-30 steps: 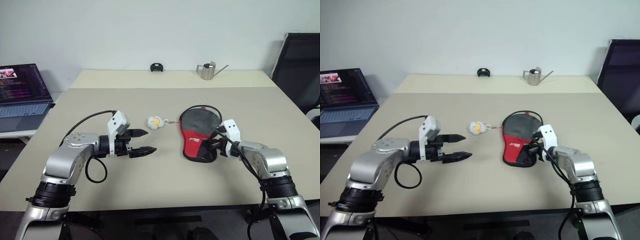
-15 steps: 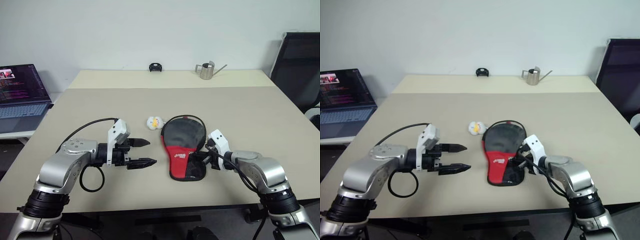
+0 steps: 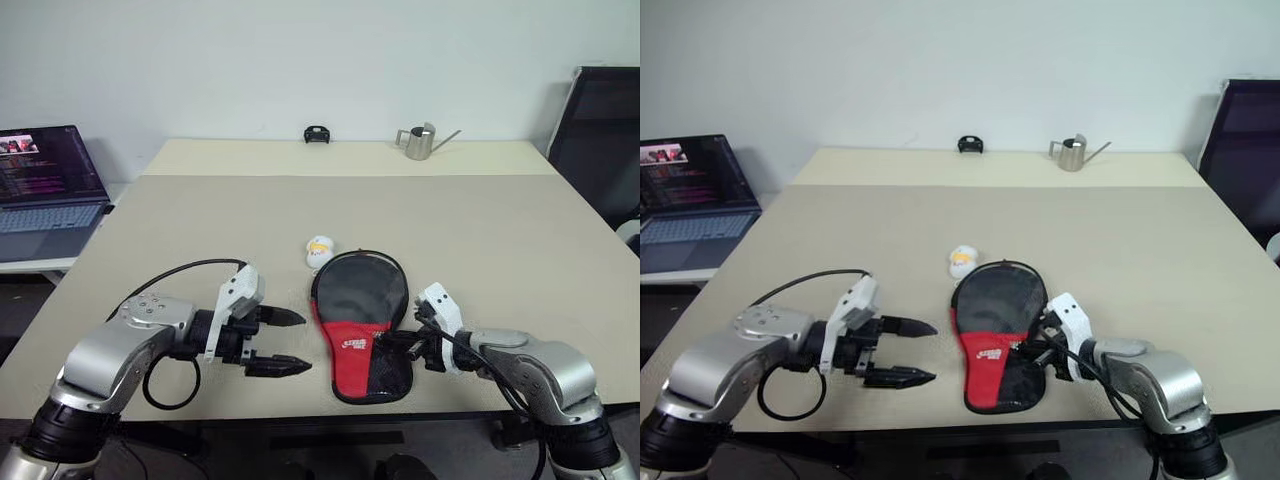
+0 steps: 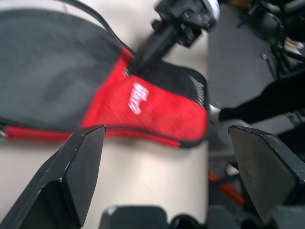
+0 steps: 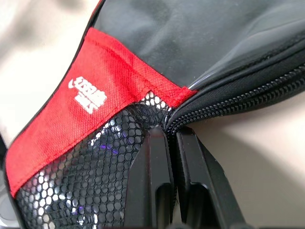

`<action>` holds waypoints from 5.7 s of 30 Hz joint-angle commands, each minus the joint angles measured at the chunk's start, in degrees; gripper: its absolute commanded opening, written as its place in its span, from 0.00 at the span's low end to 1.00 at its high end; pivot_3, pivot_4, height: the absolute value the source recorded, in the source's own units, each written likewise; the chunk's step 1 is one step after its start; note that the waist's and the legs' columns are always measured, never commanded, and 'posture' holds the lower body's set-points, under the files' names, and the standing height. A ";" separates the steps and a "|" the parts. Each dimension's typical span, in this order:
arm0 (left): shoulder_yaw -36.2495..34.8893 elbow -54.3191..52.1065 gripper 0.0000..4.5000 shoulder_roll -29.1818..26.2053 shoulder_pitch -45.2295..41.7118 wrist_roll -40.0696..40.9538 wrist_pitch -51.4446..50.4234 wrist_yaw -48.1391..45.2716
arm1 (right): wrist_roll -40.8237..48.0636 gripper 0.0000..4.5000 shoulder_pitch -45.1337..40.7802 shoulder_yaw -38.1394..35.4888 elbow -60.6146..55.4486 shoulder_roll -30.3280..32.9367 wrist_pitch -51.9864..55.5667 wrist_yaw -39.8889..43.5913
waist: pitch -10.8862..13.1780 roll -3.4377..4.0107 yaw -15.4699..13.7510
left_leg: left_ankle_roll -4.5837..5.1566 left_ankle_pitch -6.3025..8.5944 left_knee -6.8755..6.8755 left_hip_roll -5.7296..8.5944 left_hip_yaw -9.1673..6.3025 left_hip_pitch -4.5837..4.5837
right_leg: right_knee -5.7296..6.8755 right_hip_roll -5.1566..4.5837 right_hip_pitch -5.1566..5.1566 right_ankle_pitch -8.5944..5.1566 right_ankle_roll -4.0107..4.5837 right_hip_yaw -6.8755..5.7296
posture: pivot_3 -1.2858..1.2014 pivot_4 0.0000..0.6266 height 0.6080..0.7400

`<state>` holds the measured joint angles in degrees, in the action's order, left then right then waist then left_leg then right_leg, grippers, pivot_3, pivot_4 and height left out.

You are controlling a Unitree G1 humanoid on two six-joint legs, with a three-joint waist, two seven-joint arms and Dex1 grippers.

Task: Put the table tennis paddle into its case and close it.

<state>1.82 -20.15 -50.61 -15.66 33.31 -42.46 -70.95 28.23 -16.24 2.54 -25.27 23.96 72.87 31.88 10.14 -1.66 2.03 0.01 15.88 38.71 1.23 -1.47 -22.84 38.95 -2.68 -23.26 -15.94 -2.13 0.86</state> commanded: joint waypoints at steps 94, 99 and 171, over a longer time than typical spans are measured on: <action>3.64 56.73 1.00 26.93 -36.98 -22.53 16.77 30.81 | -8.19 1.00 -9.46 11.12 13.82 -5.11 -28.02 2.48 | 0.02 -0.02 -0.72 | -0.02 -0.02 0.12 0.16 -0.04 -0.09 | 0.05 -0.05 -0.01 0.01 -0.01 -0.14 | 0.52 0.24 1.00; 3.30 75.70 1.00 31.89 -45.93 -25.52 24.52 29.55 | -8.68 1.00 -9.67 11.39 13.64 -6.62 -27.80 2.07 | 0.02 -0.03 -0.46 | -0.02 -0.02 0.11 0.18 0.00 -0.13 | 0.04 -0.05 -0.06 0.01 -0.01 -0.17 | 0.52 0.24 1.00; 7.59 96.14 0.06 37.84 -56.73 -43.38 40.40 28.35 | -21.85 1.00 -5.04 18.04 28.39 -10.75 -28.35 -1.09 | -1.32 -0.58 0.00 | -0.01 -0.01 0.13 0.12 0.07 0.35 | 0.48 0.08 0.13 0.01 -0.02 -0.12 | 0.52 0.24 1.00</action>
<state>9.36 76.57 -13.08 -69.48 -9.24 -4.08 -44.09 6.73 -25.43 18.41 -2.12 12.65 39.77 30.33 8.82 -2.24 2.03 0.00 15.87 38.84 1.35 -1.40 -22.48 39.42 -2.61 -23.11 -15.93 -2.15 0.74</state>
